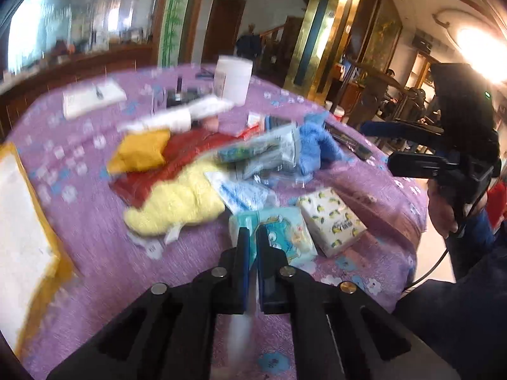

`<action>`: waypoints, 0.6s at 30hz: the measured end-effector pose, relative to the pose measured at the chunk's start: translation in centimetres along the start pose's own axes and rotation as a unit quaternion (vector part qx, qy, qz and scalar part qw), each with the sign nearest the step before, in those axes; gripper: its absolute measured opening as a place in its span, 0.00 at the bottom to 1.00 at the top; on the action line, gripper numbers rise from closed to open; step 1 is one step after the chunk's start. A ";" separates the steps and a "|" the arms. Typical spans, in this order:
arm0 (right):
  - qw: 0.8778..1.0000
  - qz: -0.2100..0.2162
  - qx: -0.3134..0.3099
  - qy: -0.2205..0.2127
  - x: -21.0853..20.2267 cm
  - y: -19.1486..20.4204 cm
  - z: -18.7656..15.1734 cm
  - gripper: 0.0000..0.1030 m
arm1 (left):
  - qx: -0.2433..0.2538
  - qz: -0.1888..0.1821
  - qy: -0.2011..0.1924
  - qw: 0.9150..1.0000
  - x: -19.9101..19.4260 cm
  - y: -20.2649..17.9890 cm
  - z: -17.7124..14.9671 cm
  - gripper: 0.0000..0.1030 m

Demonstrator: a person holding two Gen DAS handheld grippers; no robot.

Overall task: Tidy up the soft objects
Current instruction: 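Lift the white paper sheet with the left tool while the right tool reaches over the table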

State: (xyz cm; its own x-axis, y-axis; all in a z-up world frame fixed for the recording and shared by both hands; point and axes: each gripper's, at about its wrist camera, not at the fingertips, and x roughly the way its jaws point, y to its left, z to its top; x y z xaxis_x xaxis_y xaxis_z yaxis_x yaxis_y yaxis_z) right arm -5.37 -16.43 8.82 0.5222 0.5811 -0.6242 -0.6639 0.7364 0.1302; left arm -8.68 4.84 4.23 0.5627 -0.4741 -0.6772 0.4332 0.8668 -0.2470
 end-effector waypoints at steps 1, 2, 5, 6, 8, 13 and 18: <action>1.000 0.000 0.003 0.002 0.1 -0.1 -0.2 0.98 | 0.004 0.004 0.002 1.000 0.1 0.0 -0.1 0.04; 1.000 0.000 0.005 0.004 0.2 -0.3 -0.4 0.98 | 0.008 0.008 0.003 1.000 0.0 -0.1 -0.1 0.05; 1.000 0.001 0.018 0.006 0.1 -1.0 -0.9 0.98 | 0.002 0.020 0.023 1.000 -0.5 0.0 0.0 0.58; 1.000 0.002 0.022 0.004 0.0 -1.3 -1.1 0.98 | 0.004 0.037 0.020 0.999 -1.0 0.0 -0.2 0.86; 1.000 0.001 0.030 0.001 -0.1 -1.7 -1.2 0.98 | 0.006 0.041 0.010 0.999 -1.8 0.0 -0.4 0.90; 0.999 0.002 0.040 -0.001 -0.1 -2.1 -1.4 0.98 | 0.002 0.042 0.039 0.998 -1.4 0.0 -1.9 0.40; 0.999 0.006 0.034 0.007 0.0 -1.7 -1.6 0.98 | 0.038 0.058 0.074 0.995 0.3 -1.9 -3.0 0.08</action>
State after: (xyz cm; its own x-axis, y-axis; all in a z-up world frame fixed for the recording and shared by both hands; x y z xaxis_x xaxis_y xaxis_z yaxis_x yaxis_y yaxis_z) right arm -5.14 -18.23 7.38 0.5065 0.5861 -0.6324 -0.6318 0.7514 0.1904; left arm -11.45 3.50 2.44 0.5050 -0.3391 -0.7937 0.4270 0.8973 -0.1117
